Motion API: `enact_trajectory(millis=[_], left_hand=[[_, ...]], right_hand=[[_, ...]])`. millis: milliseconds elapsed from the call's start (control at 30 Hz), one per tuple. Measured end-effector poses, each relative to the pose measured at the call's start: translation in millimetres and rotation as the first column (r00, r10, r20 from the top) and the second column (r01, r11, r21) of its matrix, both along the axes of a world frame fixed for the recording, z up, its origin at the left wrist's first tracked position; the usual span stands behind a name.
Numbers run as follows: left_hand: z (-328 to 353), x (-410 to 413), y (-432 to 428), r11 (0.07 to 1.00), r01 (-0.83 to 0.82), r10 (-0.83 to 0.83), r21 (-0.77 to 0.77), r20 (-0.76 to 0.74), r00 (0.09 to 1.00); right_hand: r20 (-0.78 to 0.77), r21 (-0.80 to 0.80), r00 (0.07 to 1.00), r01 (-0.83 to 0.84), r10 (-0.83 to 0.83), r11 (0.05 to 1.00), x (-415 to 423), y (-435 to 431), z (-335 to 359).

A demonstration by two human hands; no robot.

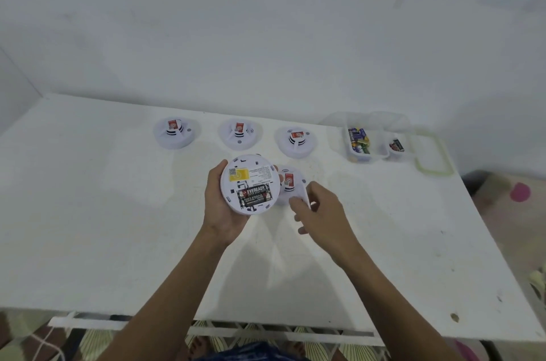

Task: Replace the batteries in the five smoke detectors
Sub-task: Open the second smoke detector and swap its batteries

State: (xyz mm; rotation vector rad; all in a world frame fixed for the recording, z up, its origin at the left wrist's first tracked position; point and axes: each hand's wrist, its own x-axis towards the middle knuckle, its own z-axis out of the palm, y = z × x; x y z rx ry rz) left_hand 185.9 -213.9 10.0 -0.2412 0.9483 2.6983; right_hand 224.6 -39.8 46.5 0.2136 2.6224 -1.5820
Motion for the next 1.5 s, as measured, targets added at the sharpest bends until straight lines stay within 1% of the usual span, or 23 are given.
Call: enact_trajectory(millis=[167, 300, 367, 433, 467, 567, 700, 800, 900, 1100, 1200, 1333, 1500], left_hand=[[2.1, -4.3, 1.8, 1.000, 0.004, -0.004, 0.011, 0.003, 1.000], [10.5, -5.1, 2.9, 1.000, 0.007, -0.007, -0.029, -0.019, 1.000], [15.3, -4.7, 5.1, 0.999, 0.013, -0.014, -0.041, -0.038, 0.999], [19.5, -3.8, 7.3, 1.000, 0.023, -0.024, -0.017, -0.076, 0.997], [21.3, -3.4, 7.1, 1.000, 0.017, -0.017, -0.005, -0.099, 0.995], [22.1, -4.2, 4.4, 1.000, 0.002, 0.001, 0.024, -0.119, 0.993], [17.1, -8.0, 1.2, 1.000, -0.007, 0.008, 0.023, -0.046, 0.999], [18.6, -9.0, 1.1, 1.000, -0.019, 0.019, -0.017, -0.004, 1.000], [18.7, -9.6, -0.6, 0.999, -0.034, 0.034, -0.037, 0.015, 0.999], [18.5, -11.3, -1.1, 0.999, -0.009, 0.009, -0.044, -0.008, 1.000], [15.8, -14.7, -1.6, 0.997, -0.048, 0.048, -0.055, 0.007, 0.999], [15.3, -15.9, -1.2, 0.995, -0.059, 0.060, -0.085, 0.005, 0.998], [19.7, -15.3, 0.4, 0.994, -0.073, 0.074, -0.080, 0.005, 0.997]], right_hand=[[-0.246, 0.025, 0.968, 0.050, -0.042, 0.998, -0.4, -15.5, 33.4], [-0.282, 0.131, 0.957, -0.035, 0.071, 0.991, -0.1, -28.7, 40.7], [-0.314, 0.260, 0.939, -0.054, 0.137, 0.964, -1.4, -35.7, 39.0], [-0.373, 0.410, 0.911, -0.011, 0.179, 0.912, -3.6, -42.6, 36.3], [-0.399, 0.450, 0.899, 0.019, 0.182, 0.893, -5.0, -45.7, 34.4], [-0.481, 0.496, 0.852, 0.072, 0.205, 0.865, -9.3, -54.0, 26.9], [-0.572, 0.560, 0.784, 0.157, 0.243, 0.813, -15.4, -63.4, 20.3], [-0.592, 0.576, 0.765, 0.179, 0.256, 0.798, -17.9, -67.9, 17.9], [-0.595, 0.563, 0.761, 0.163, 0.260, 0.810, -17.1, -68.4, 16.4], [-0.569, 0.565, 0.781, 0.144, 0.257, 0.813, -17.8, -70.9, 16.8], [-0.561, 0.577, 0.789, 0.158, 0.249, 0.801, -20.1, -71.0, 17.5], [-0.546, 0.582, 0.804, 0.163, 0.235, 0.797, -22.1, -72.3, 17.6], [-0.534, 0.592, 0.803, 0.132, 0.265, 0.795, -22.9, -70.4, 14.8]])
